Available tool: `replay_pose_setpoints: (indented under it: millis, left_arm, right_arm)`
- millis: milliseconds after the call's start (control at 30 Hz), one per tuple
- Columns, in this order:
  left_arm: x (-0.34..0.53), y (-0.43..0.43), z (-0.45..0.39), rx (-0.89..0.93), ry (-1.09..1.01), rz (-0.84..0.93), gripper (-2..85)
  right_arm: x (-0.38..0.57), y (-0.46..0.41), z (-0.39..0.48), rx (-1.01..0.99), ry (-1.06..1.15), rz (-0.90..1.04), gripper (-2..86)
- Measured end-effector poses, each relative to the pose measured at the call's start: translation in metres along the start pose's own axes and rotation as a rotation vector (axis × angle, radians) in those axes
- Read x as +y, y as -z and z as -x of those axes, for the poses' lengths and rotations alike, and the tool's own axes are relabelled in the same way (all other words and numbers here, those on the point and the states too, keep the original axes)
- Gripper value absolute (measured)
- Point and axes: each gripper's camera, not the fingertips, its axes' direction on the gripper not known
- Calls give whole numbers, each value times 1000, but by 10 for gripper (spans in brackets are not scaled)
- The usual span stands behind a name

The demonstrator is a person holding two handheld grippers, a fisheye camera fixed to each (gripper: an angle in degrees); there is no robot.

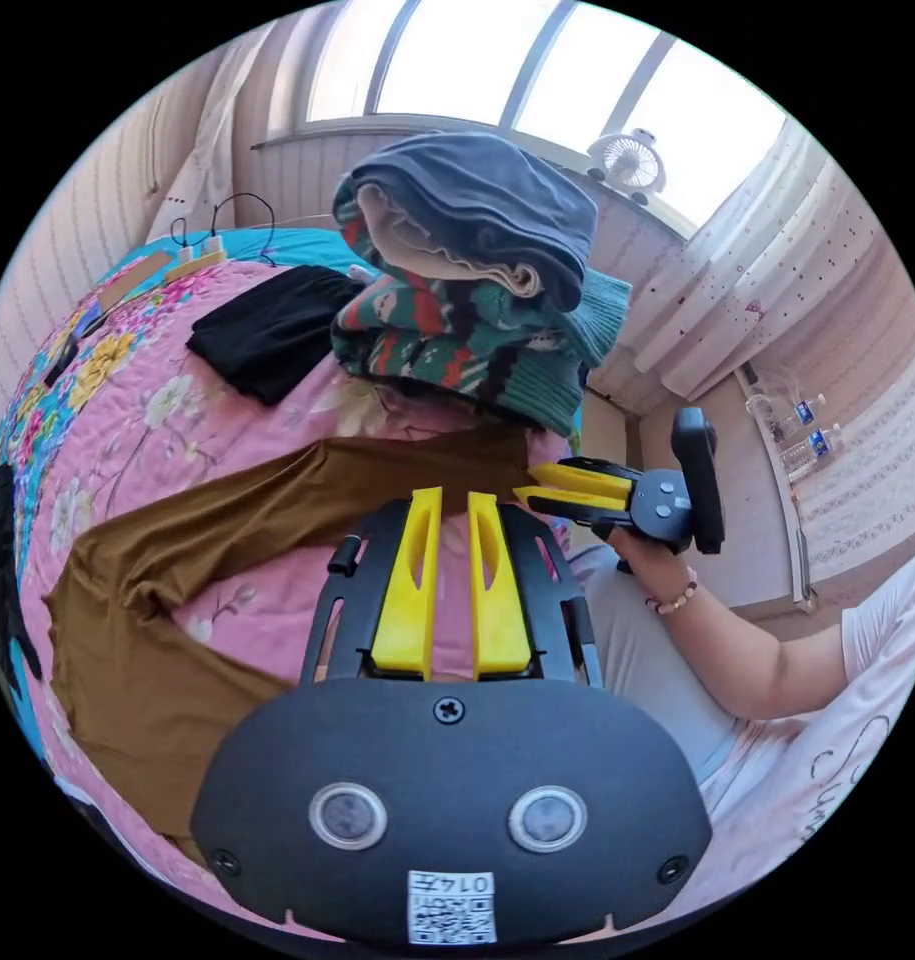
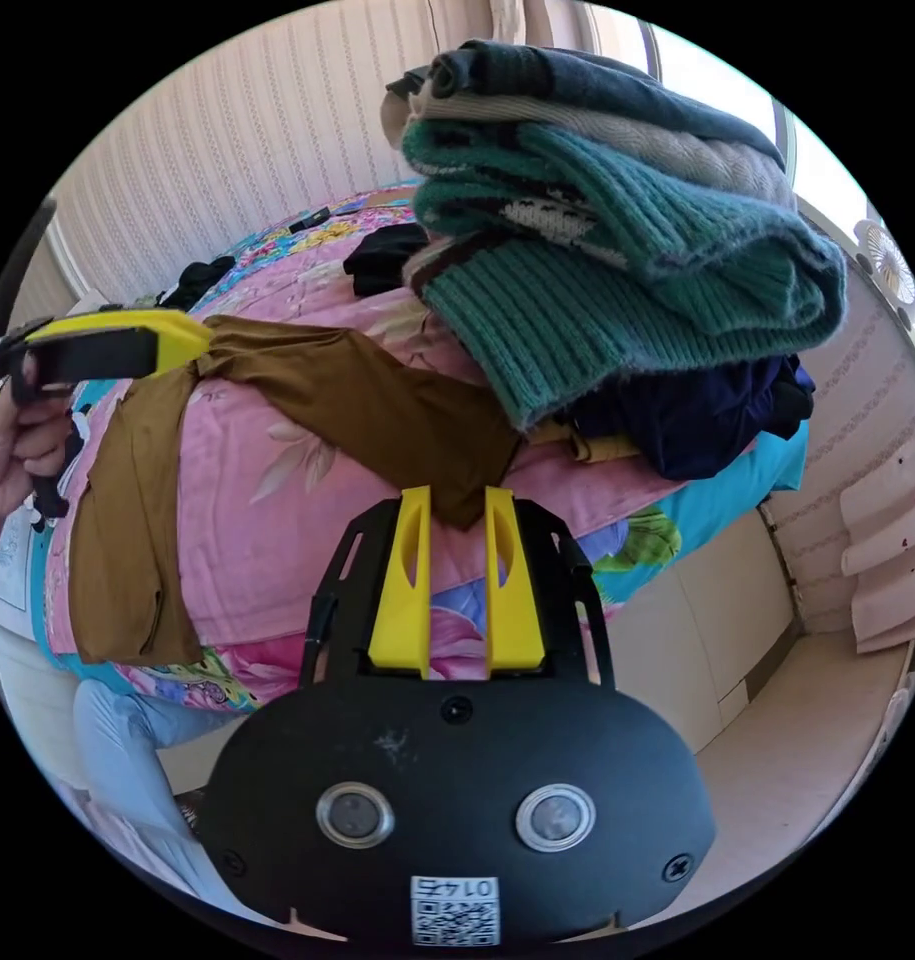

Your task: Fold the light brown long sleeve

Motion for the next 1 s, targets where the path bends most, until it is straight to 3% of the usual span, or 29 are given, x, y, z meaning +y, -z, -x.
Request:
replay_pose_setpoints:
  millis: [300, 433, 700, 1000]
  left_arm:
    - [-64, -111, -18, -41, 16, 208, 60]
    - [-64, -119, -23, -33, 20, 229, 14]
    - [-26, -52, -25, -39, 18, 45, -9]
    - [100, 84, 13, -8, 220, -252, -10]
  right_arm:
    - [23, -32, -34, -50, 35, 8, 34]
    - [33, -43, -46, -106, 56, -14, 14]
    - [59, -42, -51, -390, 177, -202, 5]
    - [80, -11, -4, -573, 355, -458, 7]
